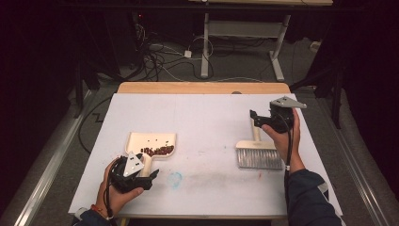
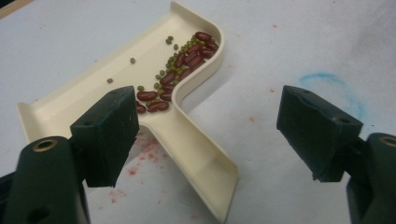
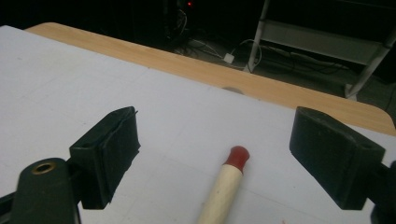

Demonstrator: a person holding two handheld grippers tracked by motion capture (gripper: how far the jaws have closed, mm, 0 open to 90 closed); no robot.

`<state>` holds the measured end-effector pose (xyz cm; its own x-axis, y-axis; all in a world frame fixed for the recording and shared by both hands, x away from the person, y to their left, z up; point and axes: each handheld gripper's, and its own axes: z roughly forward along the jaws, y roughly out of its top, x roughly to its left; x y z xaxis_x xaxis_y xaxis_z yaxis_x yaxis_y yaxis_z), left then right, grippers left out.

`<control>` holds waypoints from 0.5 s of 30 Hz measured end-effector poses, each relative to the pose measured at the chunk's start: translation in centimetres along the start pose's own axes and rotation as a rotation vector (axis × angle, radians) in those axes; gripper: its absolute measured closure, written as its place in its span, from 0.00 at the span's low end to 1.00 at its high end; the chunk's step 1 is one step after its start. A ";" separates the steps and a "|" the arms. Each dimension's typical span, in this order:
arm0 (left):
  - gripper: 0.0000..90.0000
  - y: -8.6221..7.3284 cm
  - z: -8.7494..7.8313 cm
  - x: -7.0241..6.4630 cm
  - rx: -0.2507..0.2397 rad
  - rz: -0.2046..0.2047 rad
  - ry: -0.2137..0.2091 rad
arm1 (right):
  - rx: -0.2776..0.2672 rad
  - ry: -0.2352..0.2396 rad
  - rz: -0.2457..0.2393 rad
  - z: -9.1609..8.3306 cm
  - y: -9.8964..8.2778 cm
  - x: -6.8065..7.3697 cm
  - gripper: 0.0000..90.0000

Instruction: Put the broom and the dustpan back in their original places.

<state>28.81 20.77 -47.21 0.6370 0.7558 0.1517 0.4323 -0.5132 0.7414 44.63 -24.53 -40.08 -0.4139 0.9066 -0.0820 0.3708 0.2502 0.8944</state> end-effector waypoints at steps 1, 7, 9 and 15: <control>0.23 0.0 0.0 -0.1 0.004 0.005 0.001 | -0.004 0.008 0.000 -0.1 0.1 0.0 0.18; 0.23 0.2 0.3 -0.4 0.010 0.017 -0.001 | -0.039 0.034 -0.003 -0.7 0.3 0.2 0.18; 0.23 0.2 0.3 -0.4 0.008 0.023 -0.001 | -0.036 0.034 -0.012 -0.8 0.4 0.5 0.18; 0.23 0.1 0.4 -0.4 0.021 0.028 0.002 | -0.052 0.028 -0.025 -1.3 0.7 1.1 0.18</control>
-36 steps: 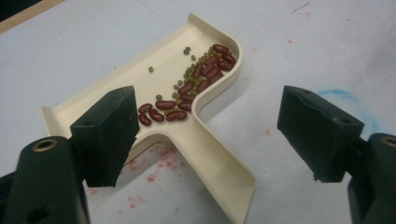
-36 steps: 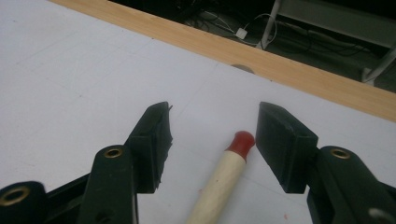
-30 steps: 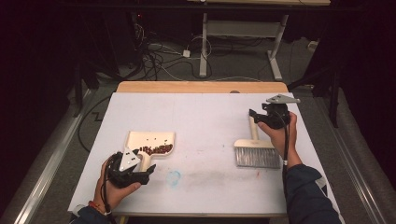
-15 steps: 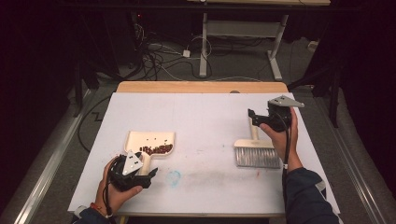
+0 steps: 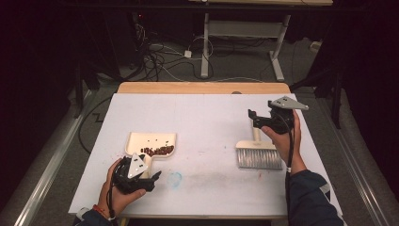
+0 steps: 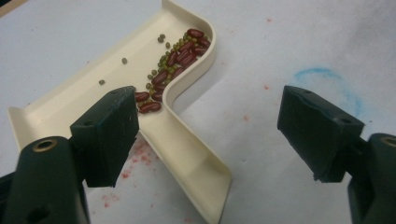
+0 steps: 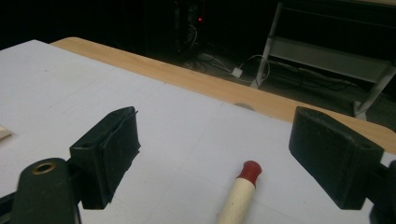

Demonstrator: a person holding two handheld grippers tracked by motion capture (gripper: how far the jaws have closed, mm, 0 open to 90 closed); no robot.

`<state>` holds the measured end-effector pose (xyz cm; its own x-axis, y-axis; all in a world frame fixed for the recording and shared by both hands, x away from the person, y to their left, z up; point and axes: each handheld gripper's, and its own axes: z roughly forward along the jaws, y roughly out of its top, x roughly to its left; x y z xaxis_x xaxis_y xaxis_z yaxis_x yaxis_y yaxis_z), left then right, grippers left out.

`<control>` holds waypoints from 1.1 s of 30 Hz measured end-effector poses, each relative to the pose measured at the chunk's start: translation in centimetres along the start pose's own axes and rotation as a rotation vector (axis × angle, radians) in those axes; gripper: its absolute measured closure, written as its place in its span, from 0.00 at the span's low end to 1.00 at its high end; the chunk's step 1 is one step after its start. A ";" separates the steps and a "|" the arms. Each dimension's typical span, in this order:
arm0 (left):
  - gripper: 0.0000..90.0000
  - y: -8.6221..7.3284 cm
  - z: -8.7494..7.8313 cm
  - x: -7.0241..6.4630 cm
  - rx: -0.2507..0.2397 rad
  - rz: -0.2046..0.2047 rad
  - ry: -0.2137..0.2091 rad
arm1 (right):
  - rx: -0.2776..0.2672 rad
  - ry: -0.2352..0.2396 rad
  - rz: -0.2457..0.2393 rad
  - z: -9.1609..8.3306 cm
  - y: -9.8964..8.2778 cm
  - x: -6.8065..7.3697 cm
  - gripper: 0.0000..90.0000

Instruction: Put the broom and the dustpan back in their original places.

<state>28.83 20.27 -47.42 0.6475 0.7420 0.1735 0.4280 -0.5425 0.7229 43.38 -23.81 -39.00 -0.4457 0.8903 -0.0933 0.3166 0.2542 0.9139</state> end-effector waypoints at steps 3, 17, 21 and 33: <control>0.23 0.0 0.0 0.0 0.002 0.000 0.004 | 0.004 0.018 0.004 -0.2 0.0 0.2 0.18; 0.23 0.0 -0.1 -0.1 -0.003 0.009 0.004 | -0.027 0.029 -0.055 -2.8 1.0 1.6 0.18; 0.23 0.1 -0.2 -0.2 -0.006 0.013 0.007 | -0.034 0.049 -0.064 -3.5 1.1 2.0 0.18; 0.23 0.1 -0.3 -0.1 -0.018 0.005 0.008 | -0.004 0.073 -0.101 -5.1 1.0 3.4 0.18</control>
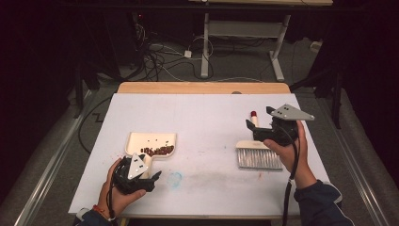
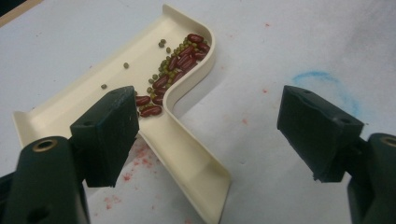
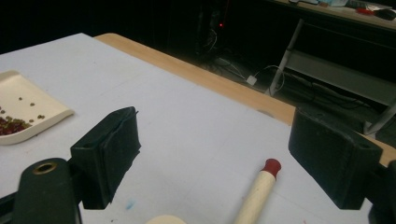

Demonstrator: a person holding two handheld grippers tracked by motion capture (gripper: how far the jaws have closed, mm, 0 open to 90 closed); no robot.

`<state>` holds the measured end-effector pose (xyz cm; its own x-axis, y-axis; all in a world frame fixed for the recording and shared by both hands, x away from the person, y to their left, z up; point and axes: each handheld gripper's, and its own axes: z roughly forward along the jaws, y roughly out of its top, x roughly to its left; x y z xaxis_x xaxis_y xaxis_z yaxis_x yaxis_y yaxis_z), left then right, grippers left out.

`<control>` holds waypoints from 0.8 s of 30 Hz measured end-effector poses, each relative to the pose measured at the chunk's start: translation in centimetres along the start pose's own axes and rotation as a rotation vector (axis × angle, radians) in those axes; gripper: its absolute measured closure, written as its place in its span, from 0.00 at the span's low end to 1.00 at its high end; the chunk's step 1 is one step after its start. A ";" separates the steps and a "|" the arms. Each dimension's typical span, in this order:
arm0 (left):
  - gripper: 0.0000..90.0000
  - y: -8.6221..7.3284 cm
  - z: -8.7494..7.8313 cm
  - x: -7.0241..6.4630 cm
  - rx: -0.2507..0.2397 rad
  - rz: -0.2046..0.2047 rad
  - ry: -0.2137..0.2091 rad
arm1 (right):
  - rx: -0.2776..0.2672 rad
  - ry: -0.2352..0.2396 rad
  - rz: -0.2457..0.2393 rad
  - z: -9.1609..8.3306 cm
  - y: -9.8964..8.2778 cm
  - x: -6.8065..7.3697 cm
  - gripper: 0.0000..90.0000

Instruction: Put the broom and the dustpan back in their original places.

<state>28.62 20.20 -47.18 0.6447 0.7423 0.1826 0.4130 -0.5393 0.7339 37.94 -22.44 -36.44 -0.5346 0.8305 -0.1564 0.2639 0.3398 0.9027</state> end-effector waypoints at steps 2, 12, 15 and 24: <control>0.23 0.0 0.0 0.0 0.002 0.002 0.001 | -0.002 -0.006 -0.023 -0.2 -0.1 0.2 0.19; 0.23 0.0 -0.1 0.0 -0.002 0.002 0.005 | -0.009 0.012 -0.056 -1.0 -0.7 1.0 0.20; 0.23 0.0 0.0 -0.1 0.002 0.001 0.003 | -0.007 0.010 -0.064 -1.3 -1.0 1.1 0.20; 0.23 0.1 0.0 -0.1 -0.008 0.024 0.009 | -0.002 0.009 -0.087 -2.0 -1.7 1.1 0.20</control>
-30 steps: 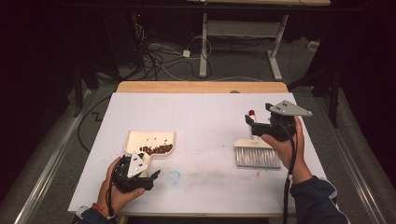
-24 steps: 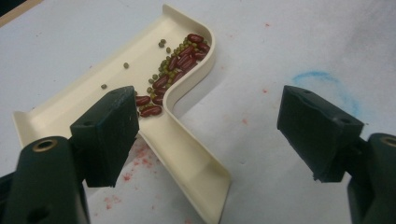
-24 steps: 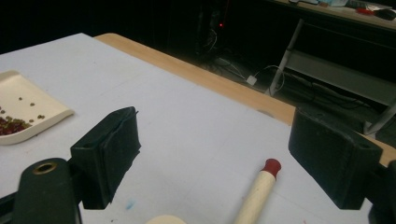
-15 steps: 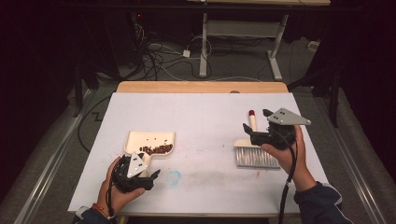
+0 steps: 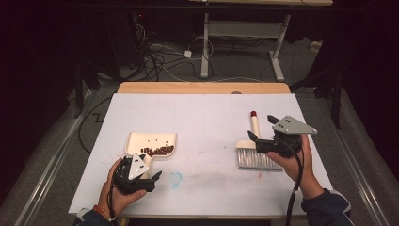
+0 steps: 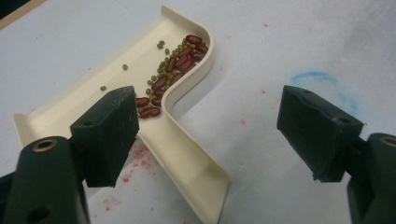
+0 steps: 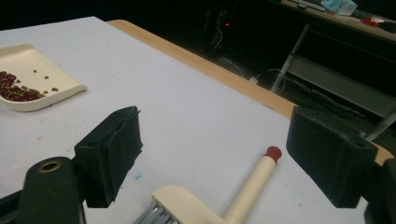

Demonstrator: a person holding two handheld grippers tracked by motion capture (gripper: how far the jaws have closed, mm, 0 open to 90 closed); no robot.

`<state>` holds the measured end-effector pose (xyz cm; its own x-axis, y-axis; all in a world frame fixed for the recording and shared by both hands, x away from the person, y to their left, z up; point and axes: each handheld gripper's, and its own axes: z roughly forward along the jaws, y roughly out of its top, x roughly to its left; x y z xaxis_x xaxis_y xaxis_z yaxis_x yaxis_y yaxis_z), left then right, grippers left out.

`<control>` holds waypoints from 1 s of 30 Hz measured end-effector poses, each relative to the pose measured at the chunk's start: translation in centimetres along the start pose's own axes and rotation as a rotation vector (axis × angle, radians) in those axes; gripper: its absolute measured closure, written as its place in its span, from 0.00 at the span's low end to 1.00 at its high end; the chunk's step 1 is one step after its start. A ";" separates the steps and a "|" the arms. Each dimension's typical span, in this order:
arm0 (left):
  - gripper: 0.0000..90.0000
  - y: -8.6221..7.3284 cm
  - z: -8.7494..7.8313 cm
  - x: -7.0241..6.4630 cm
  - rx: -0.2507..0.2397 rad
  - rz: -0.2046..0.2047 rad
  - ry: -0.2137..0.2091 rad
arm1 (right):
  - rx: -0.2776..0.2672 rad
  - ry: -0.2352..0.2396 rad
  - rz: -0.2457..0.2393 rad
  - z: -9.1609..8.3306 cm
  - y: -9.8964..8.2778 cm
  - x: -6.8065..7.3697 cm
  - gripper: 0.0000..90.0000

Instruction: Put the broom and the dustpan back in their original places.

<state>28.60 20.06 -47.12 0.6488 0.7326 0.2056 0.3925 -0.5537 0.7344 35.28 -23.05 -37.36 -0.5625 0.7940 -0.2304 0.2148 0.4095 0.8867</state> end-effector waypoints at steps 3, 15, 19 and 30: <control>0.23 0.0 0.0 -0.1 0.002 0.001 0.000 | 0.003 0.002 -0.002 -0.1 -0.3 0.0 0.20; 0.23 0.0 0.0 -0.1 0.007 0.003 0.001 | -0.008 0.021 -0.032 -0.6 -1.8 0.4 0.20; 0.23 0.0 0.0 -0.1 0.008 0.012 0.008 | -0.002 0.016 -0.040 -0.6 -2.5 0.6 0.20; 0.23 0.0 -0.1 -0.2 0.011 0.021 0.009 | 0.005 0.010 -0.049 -0.9 -4.2 0.5 0.20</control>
<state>28.42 19.92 -47.12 0.6513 0.7241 0.2269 0.3860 -0.5736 0.7225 33.37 -24.82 -40.80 -0.5803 0.7686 -0.2690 0.1912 0.4497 0.8725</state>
